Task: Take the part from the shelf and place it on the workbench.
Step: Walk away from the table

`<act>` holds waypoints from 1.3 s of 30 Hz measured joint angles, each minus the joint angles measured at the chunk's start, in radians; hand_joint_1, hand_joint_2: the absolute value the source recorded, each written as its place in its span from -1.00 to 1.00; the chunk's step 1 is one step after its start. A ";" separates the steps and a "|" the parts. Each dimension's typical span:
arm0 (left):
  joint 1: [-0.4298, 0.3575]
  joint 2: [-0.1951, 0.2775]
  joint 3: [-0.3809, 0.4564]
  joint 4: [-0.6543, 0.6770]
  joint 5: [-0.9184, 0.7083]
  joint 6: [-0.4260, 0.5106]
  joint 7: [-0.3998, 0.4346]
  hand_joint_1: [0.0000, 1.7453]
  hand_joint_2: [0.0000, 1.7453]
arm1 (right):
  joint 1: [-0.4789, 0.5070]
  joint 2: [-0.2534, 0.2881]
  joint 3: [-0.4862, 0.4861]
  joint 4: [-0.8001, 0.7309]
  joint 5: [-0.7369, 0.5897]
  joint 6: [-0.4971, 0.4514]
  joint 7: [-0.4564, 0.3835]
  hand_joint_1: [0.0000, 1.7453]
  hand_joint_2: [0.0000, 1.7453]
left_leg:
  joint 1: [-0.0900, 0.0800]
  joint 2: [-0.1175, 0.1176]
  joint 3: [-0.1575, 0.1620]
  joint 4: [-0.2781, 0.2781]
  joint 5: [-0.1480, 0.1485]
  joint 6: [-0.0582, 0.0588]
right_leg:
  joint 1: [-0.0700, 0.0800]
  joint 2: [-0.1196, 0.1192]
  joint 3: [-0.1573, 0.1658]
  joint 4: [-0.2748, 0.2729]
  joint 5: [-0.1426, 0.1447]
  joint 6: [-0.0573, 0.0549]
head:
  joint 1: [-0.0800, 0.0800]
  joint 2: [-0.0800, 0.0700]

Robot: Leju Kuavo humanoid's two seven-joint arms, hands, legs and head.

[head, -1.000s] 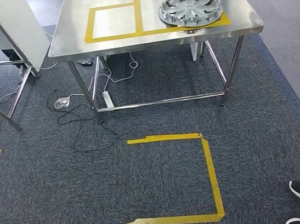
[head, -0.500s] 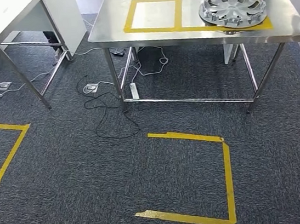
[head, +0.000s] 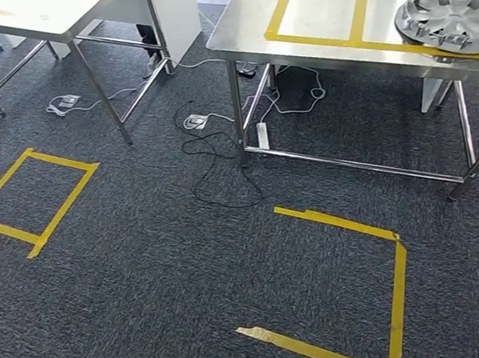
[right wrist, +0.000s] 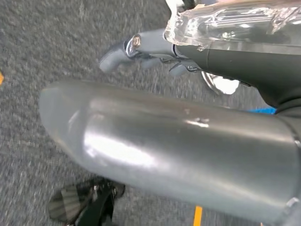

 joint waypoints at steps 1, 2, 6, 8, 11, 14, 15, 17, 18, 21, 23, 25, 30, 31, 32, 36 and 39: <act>0.001 0.002 0.005 0.000 0.004 0.001 0.000 -1.00 -1.00 | -0.001 -0.001 -0.001 0.002 0.003 -0.001 -0.004 -1.00 -1.00 | 0.002 -0.006 -0.006 0.002 0.001 -0.006 | -0.001 -0.013 0.001 -0.002 0.002 -0.002 | 0.000 0.000; 0.002 0.003 0.009 0.000 0.009 0.003 -0.001 -1.00 -1.00 | -0.003 -0.004 -0.001 0.004 0.007 -0.003 -0.008 -1.00 -1.00 | 0.002 0.004 -0.012 0.013 -0.006 -0.011 | -0.003 -0.025 0.002 -0.005 0.006 -0.006 | -0.002 0.000; -0.004 0.005 0.028 0.000 0.028 0.004 -0.014 -1.00 -1.00 | -0.009 -0.019 -0.002 0.015 0.029 -0.009 -0.015 -1.00 -1.00 | 0.006 0.098 -0.115 0.223 -0.117 -0.034 | -0.004 -0.088 0.003 -0.012 0.009 -0.014 | -0.017 0.000; -0.003 0.005 0.042 0.000 0.045 0.005 -0.017 -1.00 -1.00 | -0.012 -0.030 -0.002 0.024 0.043 -0.011 -0.013 -1.00 -1.00 | 0.012 0.110 -0.145 0.291 -0.127 -0.040 | -0.003 -0.120 0.001 -0.011 0.007 -0.014 | -0.017 0.000; 0.001 0.005 0.068 0.000 0.070 0.005 -0.013 -1.00 -1.00 | -0.019 -0.047 -0.002 0.034 0.063 -0.016 -0.017 -1.00 -1.00 | 0.015 0.146 -0.050 0.128 -0.043 -0.038 | -0.002 -0.157 0.006 -0.011 0.000 -0.009 | -0.017 0.000; -0.001 0.002 0.090 0.000 0.081 0.006 0.003 -1.00 -1.00 | -0.028 -0.056 -0.001 0.039 0.070 -0.043 -0.049 -1.00 -1.00 | 0.006 0.188 0.017 0.003 -0.020 -0.019 | 0.005 -0.184 0.017 -0.011 -0.008 0.004 | -0.014 0.000; 0.001 0.001 0.097 0.000 0.083 0.007 0.009 -1.00 -1.00 | -0.034 -0.056 0.000 0.041 0.071 -0.056 -0.060 -1.00 -1.00 | 0.003 0.178 0.014 0.002 -0.019 -0.012 | 0.006 -0.192 0.018 -0.012 -0.009 0.009 | -0.013 0.000; 0.006 0.000 0.109 0.000 0.084 0.007 0.018 -1.00 -1.00 | -0.044 -0.056 0.001 0.045 0.073 -0.071 -0.072 -1.00 -1.00 | 0.004 0.159 0.011 -0.002 -0.014 0.001 | 0.003 -0.186 0.022 -0.008 -0.016 0.020 | -0.013 0.000; 0.008 0.000 0.114 0.000 0.084 0.008 0.020 -1.00 -1.00 | -0.047 -0.056 0.001 0.047 0.074 -0.075 -0.075 -1.00 -1.00 | 0.005 0.148 0.010 -0.006 -0.009 0.008 | 0.001 -0.164 0.014 0.012 -0.032 0.025 | -0.012 0.000; 0.006 -0.004 0.123 0.000 0.084 0.008 0.022 -1.00 -1.00 | -0.048 -0.056 0.003 0.051 0.077 -0.080 -0.082 -1.00 -1.00 | 0.008 0.114 0.003 -0.009 -0.003 0.020 | 0.000 -0.090 -0.074 0.191 -0.126 0.029 | -0.009 0.000; 0.008 -0.007 0.128 0.000 0.083 0.009 0.028 -1.00 -1.00 | -0.047 -0.056 0.006 0.057 0.087 -0.080 -0.083 -1.00 -1.00 | 0.006 0.087 0.001 -0.008 -0.002 0.022 | 0.000 -0.080 -0.131 0.292 -0.149 0.028 | -0.009 0.000; 0.012 -0.009 0.133 0.000 0.083 0.011 0.036 -1.00 -1.00 | -0.046 -0.056 0.014 0.064 0.104 -0.079 -0.073 -1.00 -1.00 | 0.006 0.058 0.004 -0.007 -0.002 0.021 | 0.000 -0.073 -0.120 0.243 -0.092 0.025 | -0.009 0.000; 0.014 -0.013 0.138 0.000 0.083 0.013 0.038 -1.00 -1.00 | -0.045 -0.056 0.025 0.078 0.121 -0.075 -0.047 -1.00 -1.00 | 0.004 -0.005 -0.010 0.007 -0.002 -0.001 | -0.009 0.008 -0.022 0.014 0.002 0.016 | -0.010 0.000; 0.017 -0.013 0.139 0.000 0.083 0.013 0.038 -1.00 -1.00 | -0.045 -0.056 0.027 0.080 0.122 -0.075 -0.047 -1.00 -1.00 | 0.006 -0.017 -0.015 0.007 0.001 -0.007 | -0.008 -0.002 -0.020 0.013 0.002 0.012 | -0.011 0.000; 0.020 -0.013 0.140 0.000 0.083 0.013 0.038 -1.00 -1.00 | -0.045 -0.056 0.029 0.082 0.123 -0.075 -0.047 -1.00 -1.00 | 0.007 -0.016 -0.019 0.010 0.000 -0.013 | -0.009 -0.014 -0.018 0.011 0.005 0.007 | -0.010 0.000; 0.020 -0.013 0.146 0.000 0.083 0.013 0.038 -1.00 -1.00 | -0.042 -0.055 0.035 0.085 0.124 -0.075 -0.048 -1.00 -1.00 | 0.007 0.090 -0.103 0.185 -0.099 -0.031 | -0.006 -0.075 -0.012 0.004 0.006 -0.012 | -0.026 0.000; 0.021 -0.013 0.149 0.000 0.083 0.013 0.038 -1.00 -1.00 | -0.040 -0.056 0.035 0.086 0.124 -0.075 -0.048 -1.00 -1.00 | 0.012 0.111 -0.156 0.299 -0.126 -0.036 | -0.002 -0.125 -0.010 0.004 0.001 -0.015 | -0.026 0.000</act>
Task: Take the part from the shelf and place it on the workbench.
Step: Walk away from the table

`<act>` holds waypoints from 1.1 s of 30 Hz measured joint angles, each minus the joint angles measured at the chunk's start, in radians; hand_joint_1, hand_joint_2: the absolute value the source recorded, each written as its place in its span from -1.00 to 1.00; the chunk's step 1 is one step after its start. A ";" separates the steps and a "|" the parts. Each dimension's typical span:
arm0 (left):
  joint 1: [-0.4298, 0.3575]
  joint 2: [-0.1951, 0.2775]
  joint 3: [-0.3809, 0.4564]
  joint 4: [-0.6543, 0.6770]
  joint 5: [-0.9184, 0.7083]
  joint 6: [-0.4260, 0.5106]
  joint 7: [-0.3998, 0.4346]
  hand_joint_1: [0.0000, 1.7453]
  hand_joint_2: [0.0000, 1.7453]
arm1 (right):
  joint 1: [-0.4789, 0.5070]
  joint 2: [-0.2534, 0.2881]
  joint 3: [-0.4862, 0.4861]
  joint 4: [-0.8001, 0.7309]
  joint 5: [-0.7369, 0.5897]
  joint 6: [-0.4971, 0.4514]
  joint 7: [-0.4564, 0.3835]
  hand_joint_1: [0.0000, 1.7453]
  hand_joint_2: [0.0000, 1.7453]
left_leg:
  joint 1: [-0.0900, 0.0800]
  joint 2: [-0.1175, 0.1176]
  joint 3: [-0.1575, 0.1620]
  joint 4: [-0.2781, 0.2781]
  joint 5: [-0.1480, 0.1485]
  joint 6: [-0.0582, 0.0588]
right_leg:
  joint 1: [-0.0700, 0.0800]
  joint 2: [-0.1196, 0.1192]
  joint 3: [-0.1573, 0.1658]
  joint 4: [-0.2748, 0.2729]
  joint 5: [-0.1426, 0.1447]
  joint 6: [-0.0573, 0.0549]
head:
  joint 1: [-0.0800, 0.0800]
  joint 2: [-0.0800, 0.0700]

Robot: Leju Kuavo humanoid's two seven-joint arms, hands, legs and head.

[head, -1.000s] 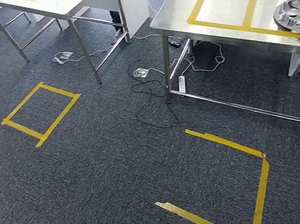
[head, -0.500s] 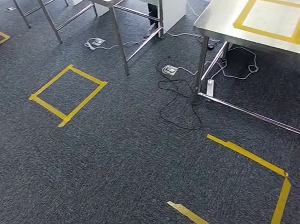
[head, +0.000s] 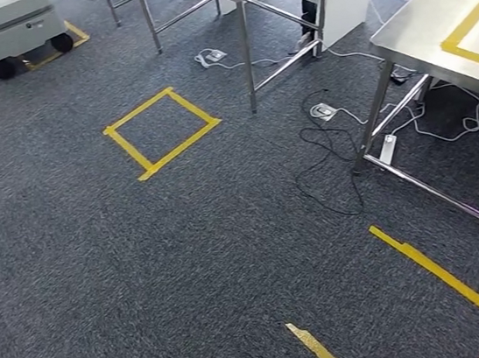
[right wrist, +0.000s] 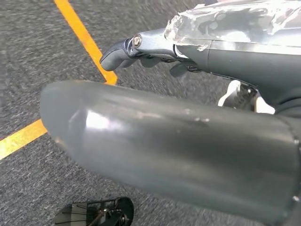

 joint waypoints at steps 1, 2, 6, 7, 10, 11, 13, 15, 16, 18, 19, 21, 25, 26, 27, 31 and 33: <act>0.002 0.000 0.000 0.000 0.000 0.000 0.000 -1.00 -1.00 | -0.001 0.000 0.000 0.000 0.000 0.000 0.000 -1.00 -1.00 | 0.001 0.005 0.021 -0.037 0.028 0.001 | 0.001 -0.013 0.003 0.000 -0.002 0.001 | 0.000 0.000; 0.003 0.000 0.001 0.000 0.000 0.000 0.000 -1.00 -1.00 | -0.002 0.000 0.001 0.001 0.000 0.000 0.000 -1.00 -1.00 | 0.000 0.018 0.059 -0.103 0.063 0.005 | 0.001 -0.025 0.007 0.000 -0.005 0.002 | 0.000 0.000; -0.004 0.000 0.001 0.000 -0.001 0.000 0.000 -1.00 -1.00 | -0.003 0.000 0.003 0.004 0.000 0.000 0.000 -1.00 -1.00 | -0.016 0.085 0.154 -0.281 0.103 0.025 | 0.011 -0.070 0.012 0.001 -0.021 0.019 | 0.001 0.000; -0.003 0.000 0.002 0.000 -0.001 0.000 0.000 -1.00 -1.00 | -0.004 0.000 0.004 0.004 0.000 0.000 0.000 -1.00 -1.00 | -0.017 0.074 0.153 -0.284 0.103 0.031 | 0.012 -0.081 0.018 -0.001 -0.024 0.024 | 0.001 0.000; 0.003 0.001 0.004 0.000 0.000 0.003 0.000 -1.00 -1.00 | -0.008 0.000 0.008 0.005 0.010 0.003 0.021 -1.00 -1.00 | -0.011 0.039 0.157 -0.294 0.110 0.049 | 0.006 -0.043 0.012 0.039 -0.059 0.038 | 0.005 0.000; 0.002 0.001 0.005 0.000 0.000 0.004 0.000 -1.00 -1.00 | -0.007 0.000 0.009 0.005 0.016 0.006 0.036 -1.00 -1.00 | -0.009 0.027 0.158 -0.297 0.112 0.054 | 0.004 -0.009 -0.014 0.093 -0.089 0.041 | 0.007 0.000; 0.002 0.000 0.007 0.000 0.000 0.006 0.003 -1.00 -1.00 | -0.002 0.000 0.012 0.006 0.028 0.012 0.057 -1.00 -1.00 | -0.010 -0.001 0.157 -0.296 0.112 0.058 | 0.004 0.037 -0.085 0.238 -0.150 0.043 | 0.011 0.000; 0.006 0.000 0.010 0.000 -0.004 0.007 0.014 -1.00 -1.00 | 0.004 0.000 0.016 0.008 0.038 0.014 0.053 -1.00 -1.00 | -0.011 -0.030 0.158 -0.296 0.111 0.058 | 0.004 0.045 -0.131 0.305 -0.151 0.043 | 0.011 0.000; 0.009 0.000 0.012 0.000 -0.007 0.007 0.023 -1.00 -1.00 | 0.006 0.000 0.019 0.008 0.041 0.015 0.045 -1.00 -1.00 | -0.011 -0.045 0.161 -0.295 0.110 0.057 | 0.003 0.047 -0.127 0.279 -0.120 0.042 | 0.011 0.000; 0.014 -0.001 0.017 0.000 -0.012 0.007 0.038 -1.00 -1.00 | 0.007 0.000 0.026 0.009 0.046 0.015 0.031 -1.00 -1.00 | -0.010 -0.073 0.166 -0.294 0.107 0.053 | 0.000 0.076 -0.078 0.147 -0.037 0.040 | 0.011 0.000; 0.015 -0.002 0.020 0.000 -0.015 0.008 0.045 -1.00 -1.00 | 0.007 0.000 0.029 0.009 0.048 0.014 0.026 -1.00 -1.00 | -0.011 -0.086 0.166 -0.291 0.105 0.049 | -0.004 0.102 -0.051 0.081 -0.010 0.039 | 0.011 0.000; 0.017 -0.005 0.023 0.000 -0.026 0.006 0.051 -1.00 -1.00 | 0.008 -0.001 0.033 0.011 0.053 0.013 0.022 -1.00 -1.00 | -0.009 -0.109 0.159 -0.288 0.105 0.038 | -0.006 0.138 -0.022 0.022 0.000 0.035 | 0.010 0.000; 0.026 -0.008 0.024 0.000 -0.058 -0.004 0.038 -1.00 -1.00 | 0.008 -0.003 0.040 0.012 0.061 0.016 0.027 -1.00 -1.00 | -0.005 -0.093 0.135 -0.261 0.091 0.016 | -0.006 0.100 -0.013 0.006 0.006 0.014 | 0.006 0.000; 0.025 -0.008 0.024 0.000 -0.064 -0.006 0.035 -1.00 -1.00 | 0.009 -0.003 0.042 0.012 0.061 0.017 0.030 -1.00 -1.00 | -0.005 -0.066 0.117 -0.223 0.067 0.011 | -0.006 0.083 -0.010 0.002 0.009 0.009 | 0.003 0.000; 0.022 -0.008 0.024 0.000 -0.067 -0.008 0.034 -1.00 -1.00 | 0.011 -0.004 0.042 0.012 0.061 0.016 0.032 -1.00 -1.00 | -0.005 -0.034 0.090 -0.166 0.035 0.008 | -0.004 0.066 -0.008 0.001 0.009 0.006 | 0.000 0.000; 0.018 -0.008 0.024 0.000 -0.072 -0.010 0.034 -1.00 -1.00 | 0.017 -0.004 0.042 0.012 0.061 0.018 0.033 -1.00 -1.00 | 0.003 -0.002 0.029 -0.029 -0.008 -0.001 | 0.002 -0.001 -0.007 0.003 0.007 0.003 | -0.002 0.000; 0.020 -0.008 0.024 0.000 -0.072 -0.011 0.033 -1.00 -1.00 | 0.015 -0.004 0.042 0.012 0.061 0.022 0.029 -1.00 -1.00 | 0.005 0.026 0.096 -0.143 0.053 0.000 | 0.003 -0.025 -0.005 0.004 0.005 0.005 | -0.003 0.000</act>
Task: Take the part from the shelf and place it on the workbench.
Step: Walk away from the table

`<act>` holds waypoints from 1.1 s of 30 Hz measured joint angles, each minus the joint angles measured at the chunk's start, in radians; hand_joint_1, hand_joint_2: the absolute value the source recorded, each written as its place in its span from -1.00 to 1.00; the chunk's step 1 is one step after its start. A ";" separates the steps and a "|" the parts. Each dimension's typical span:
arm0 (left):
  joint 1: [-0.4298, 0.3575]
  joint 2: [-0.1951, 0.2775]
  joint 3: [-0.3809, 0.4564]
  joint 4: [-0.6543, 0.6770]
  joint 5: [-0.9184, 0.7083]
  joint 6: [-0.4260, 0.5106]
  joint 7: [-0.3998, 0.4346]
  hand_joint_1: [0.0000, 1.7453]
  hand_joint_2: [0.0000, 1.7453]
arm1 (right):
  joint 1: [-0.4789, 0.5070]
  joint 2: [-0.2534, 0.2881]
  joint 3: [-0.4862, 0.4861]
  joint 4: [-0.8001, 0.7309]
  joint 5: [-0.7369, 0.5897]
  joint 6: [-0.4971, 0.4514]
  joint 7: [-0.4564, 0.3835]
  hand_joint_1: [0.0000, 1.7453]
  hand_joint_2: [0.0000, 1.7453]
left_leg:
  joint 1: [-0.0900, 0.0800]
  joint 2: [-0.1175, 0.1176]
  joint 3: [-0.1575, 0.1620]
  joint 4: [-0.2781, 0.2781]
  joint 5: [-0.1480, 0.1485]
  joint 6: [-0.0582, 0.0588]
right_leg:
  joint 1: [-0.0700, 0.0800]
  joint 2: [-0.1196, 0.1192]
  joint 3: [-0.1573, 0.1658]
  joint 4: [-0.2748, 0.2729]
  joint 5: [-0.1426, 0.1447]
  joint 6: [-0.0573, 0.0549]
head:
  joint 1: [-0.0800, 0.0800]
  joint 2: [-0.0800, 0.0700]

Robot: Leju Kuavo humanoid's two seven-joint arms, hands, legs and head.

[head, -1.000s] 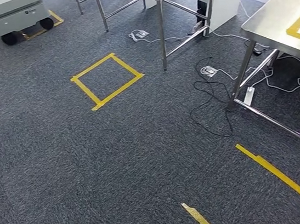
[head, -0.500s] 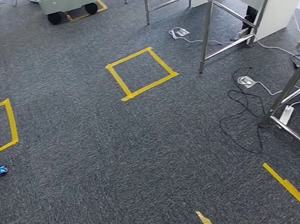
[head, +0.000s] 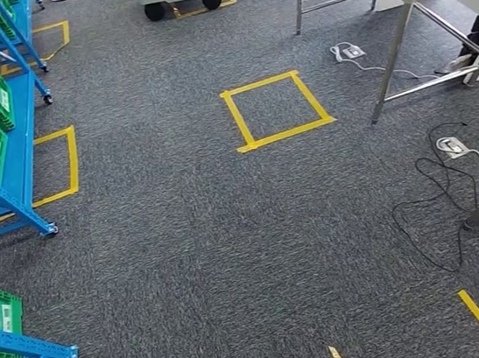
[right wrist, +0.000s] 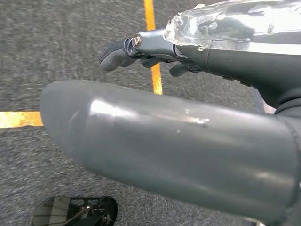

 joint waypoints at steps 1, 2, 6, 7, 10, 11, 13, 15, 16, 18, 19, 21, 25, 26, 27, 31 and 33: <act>-0.001 0.000 0.000 0.000 0.000 0.000 -0.001 -1.00 -1.00 | -0.001 0.000 0.000 0.000 0.000 0.002 -0.004 -1.00 -1.00 | -0.002 0.019 0.035 -0.065 0.024 0.002 | 0.003 -0.010 0.000 0.003 -0.002 0.003 | -0.001 0.000; -0.004 0.000 0.000 0.000 0.000 0.000 -0.002 -1.00 -1.00 | -0.001 0.000 0.000 0.000 0.000 0.004 -0.007 -1.00 -1.00 | -0.005 0.035 0.058 -0.109 0.038 0.006 | 0.006 -0.020 -0.001 0.006 -0.004 0.007 | 0.001 0.000; -0.005 0.002 0.005 0.000 -0.003 0.002 -0.006 -1.00 -1.00 | -0.004 0.001 0.000 0.000 0.001 0.010 -0.013 -1.00 -1.00 | -0.012 0.018 0.058 -0.138 0.051 0.032 | 0.006 -0.039 -0.004 0.013 -0.010 0.025 | 0.004 0.000; -0.004 0.003 0.006 0.000 -0.004 0.003 -0.006 -1.00 -1.00 | -0.005 0.001 0.000 0.000 0.001 0.011 -0.014 -1.00 -1.00 | -0.012 0.009 0.054 -0.140 0.056 0.040 | 0.004 -0.019 -0.011 0.028 -0.028 0.029 | 0.005 0.000; -0.007 0.003 0.009 0.000 -0.009 0.003 -0.011 -1.00 -1.00 | -0.003 0.001 0.000 0.000 0.002 0.013 -0.014 -1.00 -1.00 | -0.012 -0.021 0.033 -0.143 0.073 0.058 | 0.002 0.058 -0.078 0.192 -0.138 0.034 | 0.008 0.000; -0.008 0.003 0.009 0.000 -0.010 0.003 -0.013 -1.00 -1.00 | -0.002 0.001 0.000 0.000 0.002 0.013 -0.014 -1.00 -1.00 | -0.015 -0.033 0.024 -0.143 0.080 0.061 | 0.002 0.066 -0.102 0.255 -0.166 0.032 | 0.009 0.000; -0.007 0.003 0.009 0.000 -0.011 0.003 -0.014 -1.00 -1.00 | -0.002 0.001 0.000 0.000 0.002 0.014 -0.014 -1.00 -1.00 | -0.021 -0.059 0.008 -0.143 0.094 0.062 | 0.005 0.071 -0.105 0.287 -0.165 0.022 | 0.008 0.000; -0.006 0.002 0.010 0.000 -0.011 0.003 -0.014 -1.00 -1.00 | -0.002 0.001 0.000 0.000 0.002 0.015 -0.014 -1.00 -1.00 | -0.025 -0.087 -0.005 -0.142 0.107 0.060 | 0.012 0.089 -0.032 0.166 -0.105 0.005 | 0.008 0.000; -0.006 0.001 0.010 0.000 -0.012 0.003 -0.014 -1.00 -1.00 | -0.003 0.001 0.000 0.000 0.002 0.015 -0.014 -1.00 -1.00 | -0.025 -0.099 -0.010 -0.142 0.113 0.058 | 0.016 0.112 0.013 0.087 -0.083 -0.004 | 0.008 0.000; -0.007 -0.001 0.010 0.000 -0.015 0.004 -0.015 -1.00 -1.00 | -0.004 0.001 0.000 0.000 0.002 0.015 -0.015 -1.00 -1.00 | -0.025 -0.119 -0.016 -0.141 0.124 0.050 | 0.024 0.148 0.064 -0.006 -0.062 -0.013 | 0.009 0.000; -0.006 -0.001 0.010 0.000 -0.018 0.004 -0.015 -1.00 -1.00 | -0.004 0.001 0.000 0.000 0.002 0.015 -0.016 -1.00 -1.00 | -0.024 -0.128 -0.018 -0.142 0.128 0.043 | 0.026 0.152 0.069 -0.019 -0.063 -0.015 | 0.009 0.000; -0.004 0.000 0.010 0.000 -0.020 0.005 -0.015 -1.00 -1.00 | -0.005 0.002 0.000 0.000 0.002 0.016 -0.018 -1.00 -1.00 | -0.023 -0.144 -0.024 -0.143 0.135 0.031 | 0.024 0.129 0.065 -0.029 -0.054 -0.020 | 0.011 0.000; -0.001 0.002 0.012 0.000 -0.019 0.008 -0.015 -1.00 -1.00 | 0.001 0.005 0.000 0.000 0.003 0.018 -0.026 -1.00 -1.00 | -0.020 -0.058 -0.079 0.000 0.010 0.010 | 0.016 0.069 0.058 -0.045 -0.030 -0.034 | 0.002 0.000; -0.002 0.003 0.012 0.000 -0.019 0.008 -0.015 -1.00 -1.00 | 0.005 0.005 0.000 0.000 0.003 0.019 -0.026 -1.00 -1.00 | -0.015 -0.042 -0.099 0.064 -0.027 0.003 | 0.016 0.051 0.056 -0.045 -0.030 -0.033 | 0.001 0.000; -0.002 0.003 0.012 0.000 -0.019 0.008 -0.015 -1.00 -1.00 | 0.008 0.005 0.000 0.000 0.003 0.019 -0.027 -1.00 -1.00 | -0.009 -0.033 -0.110 0.113 -0.046 -0.004 | 0.016 0.032 0.055 -0.044 -0.030 -0.032 | 0.001 0.000; 0.003 0.003 0.012 -0.001 -0.020 0.008 -0.015 -1.00 -1.00 | 0.007 0.005 0.000 0.000 0.003 0.019 -0.027 -1.00 -1.00 | 0.006 0.015 0.009 -0.027 0.031 -0.020 | 0.013 -0.027 0.064 -0.039 -0.041 -0.014 | 0.001 0.000; 0.002 0.003 0.012 -0.001 -0.020 0.008 -0.015 -1.00 -1.00 | 0.007 0.006 0.000 0.000 0.003 0.020 -0.027 -1.00 -1.00 | -0.001 0.055 0.065 -0.120 0.053 -0.010 | 0.015 -0.049 0.071 -0.034 -0.051 0.000 | 0.003 0.000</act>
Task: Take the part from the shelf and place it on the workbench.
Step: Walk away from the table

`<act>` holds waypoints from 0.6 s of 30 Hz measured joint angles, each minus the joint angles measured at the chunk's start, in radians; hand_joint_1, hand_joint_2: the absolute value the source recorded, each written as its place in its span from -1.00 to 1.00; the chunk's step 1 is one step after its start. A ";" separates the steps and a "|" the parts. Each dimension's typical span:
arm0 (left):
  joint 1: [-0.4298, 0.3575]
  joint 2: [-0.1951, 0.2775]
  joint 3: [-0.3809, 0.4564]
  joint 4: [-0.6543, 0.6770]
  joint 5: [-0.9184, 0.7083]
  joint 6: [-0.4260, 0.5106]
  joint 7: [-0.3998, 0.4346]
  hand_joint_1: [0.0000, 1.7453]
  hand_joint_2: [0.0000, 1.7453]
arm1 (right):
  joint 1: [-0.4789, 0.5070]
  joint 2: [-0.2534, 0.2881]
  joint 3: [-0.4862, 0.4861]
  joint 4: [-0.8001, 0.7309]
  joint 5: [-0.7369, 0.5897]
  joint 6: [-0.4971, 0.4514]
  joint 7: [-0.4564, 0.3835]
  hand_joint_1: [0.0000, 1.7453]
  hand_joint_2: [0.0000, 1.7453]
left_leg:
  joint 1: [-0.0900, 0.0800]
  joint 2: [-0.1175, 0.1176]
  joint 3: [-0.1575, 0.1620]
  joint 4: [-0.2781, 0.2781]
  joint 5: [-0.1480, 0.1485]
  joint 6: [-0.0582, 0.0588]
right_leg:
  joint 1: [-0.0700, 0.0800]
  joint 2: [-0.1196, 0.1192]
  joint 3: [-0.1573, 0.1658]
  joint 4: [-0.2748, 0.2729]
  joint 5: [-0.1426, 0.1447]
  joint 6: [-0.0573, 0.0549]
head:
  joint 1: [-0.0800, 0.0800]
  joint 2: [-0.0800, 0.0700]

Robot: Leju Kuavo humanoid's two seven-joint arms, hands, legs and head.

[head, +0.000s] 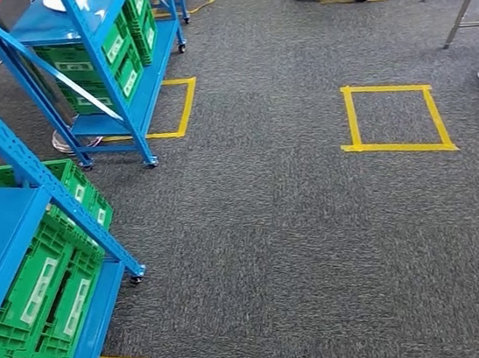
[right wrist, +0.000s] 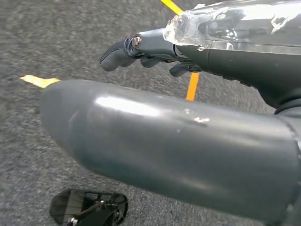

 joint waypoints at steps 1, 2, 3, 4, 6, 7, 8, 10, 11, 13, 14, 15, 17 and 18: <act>0.000 0.000 0.001 0.000 0.000 0.000 0.000 -1.00 -1.00 | -0.001 0.000 0.000 0.000 0.000 0.000 0.000 -1.00 -1.00 | -0.005 0.008 0.006 -0.013 -0.004 0.009 | 0.001 -0.010 0.001 0.003 -0.002 0.005 | 0.001 0.000; 0.000 0.001 0.002 0.000 0.000 0.001 0.000 -1.00 -1.00 | -0.003 0.001 0.000 0.000 0.001 0.001 0.000 -1.00 -1.00 | -0.008 0.000 0.001 -0.015 -0.005 0.020 | 0.002 -0.020 0.007 0.004 -0.003 0.010 | 0.002 0.000; 0.001 0.001 0.003 0.000 -0.001 0.001 0.000 -1.00 -1.00 | -0.006 0.001 0.000 0.000 0.002 0.002 0.000 -1.00 -1.00 | -0.007 -0.011 0.000 -0.020 -0.006 0.029 | 0.000 -0.021 0.008 0.006 -0.008 0.015 | 0.003 0.000; 0.001 0.001 0.004 0.000 -0.002 0.002 0.000 -1.00 -1.00 | -0.009 0.002 0.000 0.000 0.003 0.002 -0.001 -1.00 -1.00 | -0.006 -0.022 0.000 -0.025 -0.005 0.037 | -0.003 -0.002 0.003 0.016 -0.017 0.020 | 0.004 0.000; -0.002 0.001 0.006 -0.001 -0.003 0.002 0.000 -1.00 -1.00 | -0.011 0.002 0.000 0.000 0.003 0.001 -0.001 -1.00 -1.00 | -0.001 -0.046 -0.001 -0.033 0.000 0.050 | -0.009 0.066 -0.041 0.096 -0.062 0.027 | 0.010 0.000; -0.004 0.000 0.007 -0.001 -0.004 0.003 0.000 -1.00 -1.00 | -0.009 0.002 0.000 0.000 0.004 0.001 -0.002 -1.00 -1.00 | -0.002 -0.058 -0.003 -0.034 0.002 0.054 | -0.010 0.097 -0.079 0.169 -0.091 0.029 | 0.013 0.000; -0.006 0.000 0.009 -0.001 -0.005 0.003 0.000 -1.00 -1.00 | -0.006 0.002 0.000 0.000 0.004 0.001 -0.001 -1.00 -1.00 | -0.002 -0.073 -0.004 -0.034 0.002 0.057 | -0.011 0.112 -0.122 0.248 -0.117 0.030 | 0.014 0.000; -0.006 0.000 0.012 -0.001 -0.007 0.003 0.000 -1.00 -1.00 | -0.001 0.002 0.000 0.000 0.005 0.001 -0.001 -1.00 -1.00 | -0.003 -0.103 -0.004 -0.033 0.003 0.058 | -0.012 0.119 -0.181 0.334 -0.119 0.031 | 0.015 0.000; -0.004 0.000 0.014 -0.001 -0.008 0.003 0.000 -1.00 -1.00 | 0.000 0.002 0.000 0.000 0.006 0.001 -0.001 -1.00 -1.00 | -0.003 -0.118 -0.002 -0.033 0.003 0.058 | -0.012 0.121 -0.183 0.317 -0.090 0.030 | 0.015 0.000; -0.003 -0.001 0.018 -0.001 -0.010 0.002 0.000 -1.00 -1.00 | 0.000 0.002 0.000 0.000 0.008 0.001 -0.002 -1.00 -1.00 | -0.003 -0.147 0.001 -0.033 0.005 0.055 | -0.014 0.149 -0.138 0.187 -0.003 0.025 | 0.015 0.000; -0.005 -0.001 0.020 -0.001 -0.011 0.002 0.000 -1.00 -1.00 | 0.000 0.002 0.000 0.000 0.009 0.001 -0.002 -1.00 -1.00 | -0.005 -0.161 0.000 -0.030 0.005 0.052 | -0.017 0.173 -0.110 0.117 0.026 0.022 | 0.016 0.000; -0.006 -0.001 0.021 -0.001 -0.013 0.002 0.000 -1.00 -1.00 | -0.001 0.003 0.000 0.000 0.010 0.001 -0.002 -1.00 -1.00 | -0.005 -0.173 -0.004 -0.029 0.007 0.046 | -0.019 0.193 -0.091 0.068 0.041 0.020 | 0.015 0.000; -0.006 -0.001 0.022 -0.001 -0.014 0.002 0.000 -1.00 -1.00 | -0.001 0.004 0.000 0.000 0.011 0.001 -0.002 -1.00 -1.00 | -0.005 -0.195 -0.015 -0.029 0.013 0.032 | -0.019 0.202 -0.078 0.040 0.040 0.015 | 0.015 0.000; -0.004 -0.001 0.023 -0.001 -0.015 0.002 0.000 -1.00 -1.00 | -0.001 0.005 0.000 0.000 0.011 0.001 -0.002 -1.00 -1.00 | -0.002 -0.204 -0.019 -0.030 0.016 0.024 | -0.020 0.192 -0.077 0.039 0.042 0.011 | 0.015 0.000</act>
